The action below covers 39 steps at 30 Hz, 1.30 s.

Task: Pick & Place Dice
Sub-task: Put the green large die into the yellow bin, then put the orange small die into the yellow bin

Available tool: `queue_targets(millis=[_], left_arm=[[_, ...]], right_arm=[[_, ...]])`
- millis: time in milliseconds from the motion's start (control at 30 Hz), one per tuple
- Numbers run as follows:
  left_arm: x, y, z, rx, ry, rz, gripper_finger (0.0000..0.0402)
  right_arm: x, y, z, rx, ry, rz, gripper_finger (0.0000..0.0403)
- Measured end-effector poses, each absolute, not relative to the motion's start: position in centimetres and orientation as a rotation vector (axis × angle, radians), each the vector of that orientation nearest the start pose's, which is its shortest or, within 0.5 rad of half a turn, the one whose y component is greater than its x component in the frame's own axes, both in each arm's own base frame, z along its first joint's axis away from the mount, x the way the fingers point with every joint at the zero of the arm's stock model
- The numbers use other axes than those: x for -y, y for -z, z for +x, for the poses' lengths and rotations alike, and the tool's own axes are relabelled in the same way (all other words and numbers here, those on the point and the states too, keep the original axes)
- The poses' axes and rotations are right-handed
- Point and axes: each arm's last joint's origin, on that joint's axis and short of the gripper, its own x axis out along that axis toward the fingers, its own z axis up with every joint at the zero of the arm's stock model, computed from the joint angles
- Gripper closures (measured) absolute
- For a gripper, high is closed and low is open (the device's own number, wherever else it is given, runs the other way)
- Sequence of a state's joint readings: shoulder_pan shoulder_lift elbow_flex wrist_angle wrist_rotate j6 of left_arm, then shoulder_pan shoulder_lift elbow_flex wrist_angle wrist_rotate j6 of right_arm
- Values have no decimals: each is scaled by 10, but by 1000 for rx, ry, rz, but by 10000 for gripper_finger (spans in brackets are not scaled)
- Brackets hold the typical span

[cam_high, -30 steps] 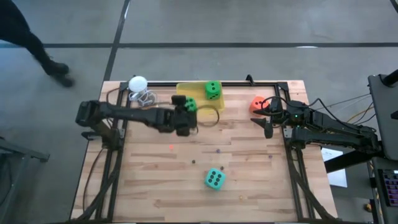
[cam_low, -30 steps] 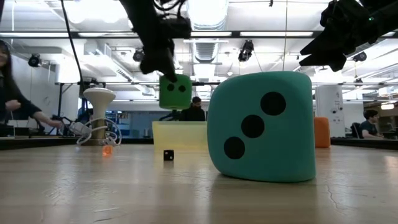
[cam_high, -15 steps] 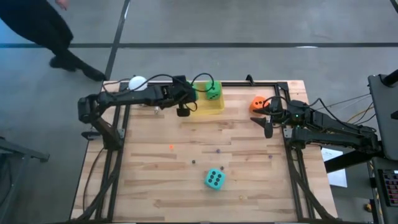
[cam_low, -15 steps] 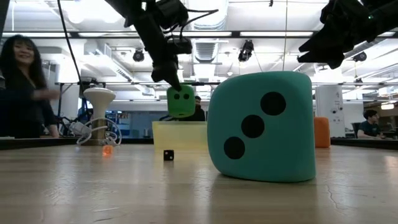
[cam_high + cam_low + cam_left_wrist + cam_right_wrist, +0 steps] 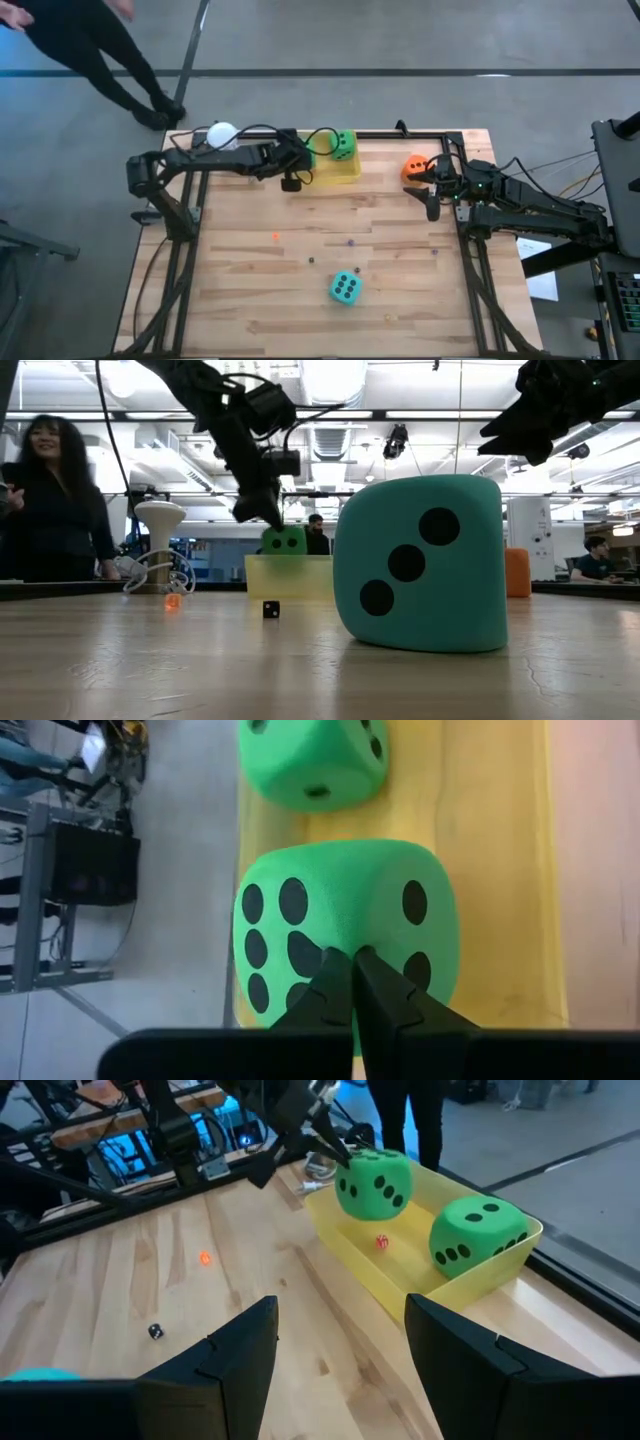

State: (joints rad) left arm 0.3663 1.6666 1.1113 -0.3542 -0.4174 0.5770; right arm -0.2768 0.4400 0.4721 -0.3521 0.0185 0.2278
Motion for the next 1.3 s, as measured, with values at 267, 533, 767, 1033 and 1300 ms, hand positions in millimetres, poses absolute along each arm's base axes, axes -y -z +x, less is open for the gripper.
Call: queue_targets(millis=[267, 533, 767, 1033, 1300], left_arm=[[-139, -205, 310, -1122, -497, 520, 399], [-140, -205, 310, -1114, -502, 512, 399], [-140, -205, 310, -1115, -503, 511, 400], [-140, -205, 310, -1107, -517, 477, 401], [-138, -214, 312, -1039, -584, 362, 401]], right_arm=[[32, -255, 112, -269, 327, 263, 188], [32, -255, 112, -269, 326, 260, 188], [32, -255, 112, -269, 326, 260, 188], [32, -255, 112, -270, 326, 260, 188], [32, -255, 112, -272, 327, 260, 188]])
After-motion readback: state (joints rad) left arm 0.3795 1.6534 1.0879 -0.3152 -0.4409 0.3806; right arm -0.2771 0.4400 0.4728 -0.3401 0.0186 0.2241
